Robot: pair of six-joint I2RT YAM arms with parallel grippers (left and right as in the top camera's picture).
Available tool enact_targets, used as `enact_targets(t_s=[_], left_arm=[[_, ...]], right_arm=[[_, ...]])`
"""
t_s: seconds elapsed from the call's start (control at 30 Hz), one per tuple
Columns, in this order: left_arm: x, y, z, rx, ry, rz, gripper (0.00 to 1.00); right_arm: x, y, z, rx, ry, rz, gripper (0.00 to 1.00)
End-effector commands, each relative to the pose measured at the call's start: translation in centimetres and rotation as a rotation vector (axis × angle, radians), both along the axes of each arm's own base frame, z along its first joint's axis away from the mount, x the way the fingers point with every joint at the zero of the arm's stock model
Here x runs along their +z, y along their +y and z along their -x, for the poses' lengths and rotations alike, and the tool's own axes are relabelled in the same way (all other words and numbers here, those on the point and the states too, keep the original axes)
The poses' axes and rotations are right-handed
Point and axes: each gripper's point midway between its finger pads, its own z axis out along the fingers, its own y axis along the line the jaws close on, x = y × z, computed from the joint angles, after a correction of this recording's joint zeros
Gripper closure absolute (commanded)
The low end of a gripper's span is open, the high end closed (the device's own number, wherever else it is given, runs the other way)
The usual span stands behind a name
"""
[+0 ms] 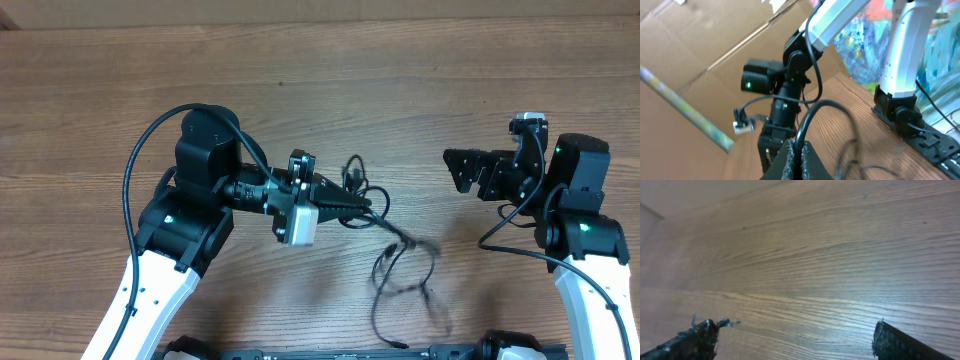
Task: Untangle cables
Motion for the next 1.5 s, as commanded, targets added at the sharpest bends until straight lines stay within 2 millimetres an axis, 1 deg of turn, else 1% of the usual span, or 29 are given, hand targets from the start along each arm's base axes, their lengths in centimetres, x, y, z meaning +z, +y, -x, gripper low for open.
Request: enact_targets(t_s=[0.0,0.07,0.17,0.23,0.37,0.43,0.53,0.67,0.73,0.8,0.93,1.0,1.1,1.17,1.3,1.47], left_arm=[[1.4,0.5,1.4,-0.068,-0.186,0.062,0.96],[1.3,0.4,1.0,-0.042,-0.218,0.059,0.96],[1.1,0.2,0.1,0.006,-0.225,0.042,0.96],[1.0,0.2,-0.1,0.019,-0.227,0.038,0.96],[0.9,0.1,-1.1,0.074,-0.242,0.023,0.96],[1.2,0.1,-1.2,0.079,-0.263,0.031,0.96],[1.6,0.1,-1.3,0.08,-0.292,0.045,0.96],[2.1,0.0,-1.6,0.091,-0.33,0.059,0.96],[2.2,0.0,-1.7,0.1,-0.336,0.059,0.96],[2.2,0.0,-1.7,0.101,-0.34,0.061,0.96],[2.5,0.0,-1.8,0.101,-0.363,0.072,0.96],[2.8,0.0,-1.8,0.102,-0.378,0.078,0.96],[3.0,0.0,-1.8,0.105,-0.394,0.086,0.96],[3.0,0.0,-2.1,0.117,-0.394,0.082,0.96],[2.9,0.0,-3.2,0.184,-0.381,0.064,0.96],[3.4,0.0,-3.4,0.193,-0.408,0.077,0.96]], right_arm=[[1.9,1.7,0.5,0.1,-0.048,-0.044,0.08],[1.9,2.4,1.2,0.136,-0.027,-0.079,0.09],[1.4,3.3,2.3,0.172,0.021,-0.124,0.09],[1.0,4.0,3.2,0.196,0.064,-0.151,0.09],[0.2,5.8,5.0,0.278,0.122,-0.166,0.09],[-0.2,6.7,5.9,0.317,0.151,-0.162,0.09],[-0.4,7.7,6.6,0.354,0.17,-0.163,0.17],[-0.6,9.5,7.7,0.422,0.193,-0.157,0.2],[-1.0,10.1,8.2,0.446,0.211,-0.139,0.23],[-1.9,10.3,8.5,0.449,0.24,-0.105,0.25],[-4.3,10.4,8.9,0.441,0.331,-0.029,0.27],[-5.2,10.8,9.1,0.46,0.372,-0.027,0.32],[-6.8,11.7,9.5,0.494,0.443,-0.024,0.32],[-7.3,12.1,9.8,0.51,0.467,-0.02,0.32],[-7.9,13.0,10.6,0.573,0.477,0.004,0.32],[-8.0,13.6,11.1,0.61,0.472,0.021,0.32]])
